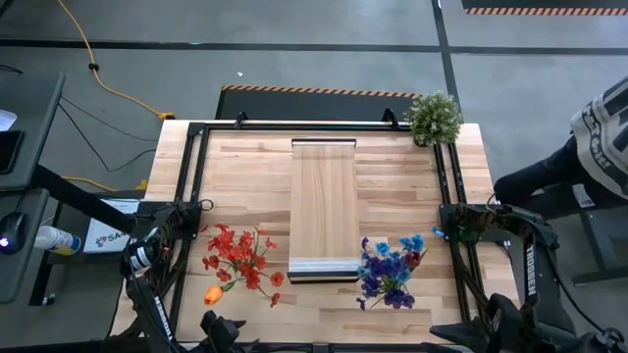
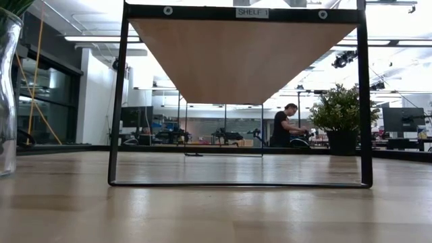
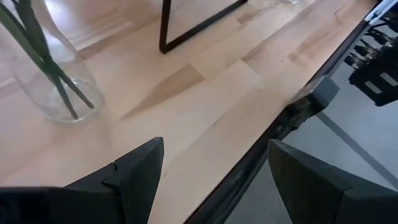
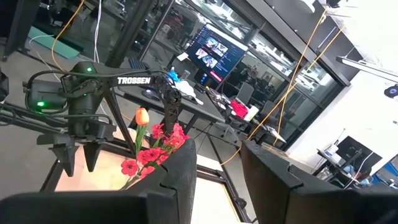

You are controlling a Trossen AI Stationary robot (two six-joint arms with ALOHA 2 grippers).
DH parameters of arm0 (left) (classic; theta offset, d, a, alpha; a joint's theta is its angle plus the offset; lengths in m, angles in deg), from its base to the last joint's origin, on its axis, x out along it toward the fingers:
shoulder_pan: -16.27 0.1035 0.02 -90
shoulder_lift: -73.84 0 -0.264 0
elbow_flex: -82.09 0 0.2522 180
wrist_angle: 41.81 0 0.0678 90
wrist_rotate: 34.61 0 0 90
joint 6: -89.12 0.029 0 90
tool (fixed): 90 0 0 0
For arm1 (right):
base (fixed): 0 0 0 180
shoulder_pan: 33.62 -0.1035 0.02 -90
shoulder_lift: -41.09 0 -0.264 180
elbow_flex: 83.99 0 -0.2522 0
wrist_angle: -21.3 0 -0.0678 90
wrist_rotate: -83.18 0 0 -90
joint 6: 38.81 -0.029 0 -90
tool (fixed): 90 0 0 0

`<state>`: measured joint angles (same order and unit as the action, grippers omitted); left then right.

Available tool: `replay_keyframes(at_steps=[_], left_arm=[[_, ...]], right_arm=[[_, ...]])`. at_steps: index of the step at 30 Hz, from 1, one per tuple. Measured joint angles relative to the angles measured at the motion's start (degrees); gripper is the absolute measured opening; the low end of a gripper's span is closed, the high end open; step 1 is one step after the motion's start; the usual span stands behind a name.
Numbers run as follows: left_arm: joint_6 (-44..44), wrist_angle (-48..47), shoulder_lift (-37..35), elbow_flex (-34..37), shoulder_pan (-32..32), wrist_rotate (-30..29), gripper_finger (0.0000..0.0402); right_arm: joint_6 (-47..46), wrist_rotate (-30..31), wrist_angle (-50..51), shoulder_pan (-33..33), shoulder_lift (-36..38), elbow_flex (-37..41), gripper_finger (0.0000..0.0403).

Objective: Pick and place flowers into a vace then onto a shelf
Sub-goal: Put the left transparent vase with flowers on the shelf

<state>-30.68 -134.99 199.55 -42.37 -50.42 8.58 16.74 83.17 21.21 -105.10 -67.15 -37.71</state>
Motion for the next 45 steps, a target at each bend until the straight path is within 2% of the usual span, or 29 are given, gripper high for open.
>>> replay_keyframes(at_steps=[6,13,20,31,39,45], left_arm=[[0.0,1.6,0.0,0.0,0.0,0.4,0.0321],[-0.1,1.4,0.0,0.0,0.0,5.6,0.0321],[-0.8,0.6,-0.1,1.0,0.3,5.5,0.0321],[-14.6,1.4,-0.1,12.5,1.2,5.0,0.0321],[-14.4,-2.7,-0.1,13.0,1.2,4.4,0.0321],[-12.3,-1.9,-0.1,13.0,1.1,1.4,0.0321]], right_arm=[[0.0,0.0,1.2,0.0,0.0,0.0,0.0118],[-0.1,0.0,1.2,-0.1,0.0,0.0,0.0118],[-0.2,0.0,1.2,-0.3,0.0,0.0,0.0118],[-0.2,0.0,1.2,-0.6,0.0,0.0,0.0118],[-0.1,0.0,1.3,-0.6,0.0,0.0,0.0118],[0.0,0.0,1.3,-0.1,0.0,0.0,0.0118]])
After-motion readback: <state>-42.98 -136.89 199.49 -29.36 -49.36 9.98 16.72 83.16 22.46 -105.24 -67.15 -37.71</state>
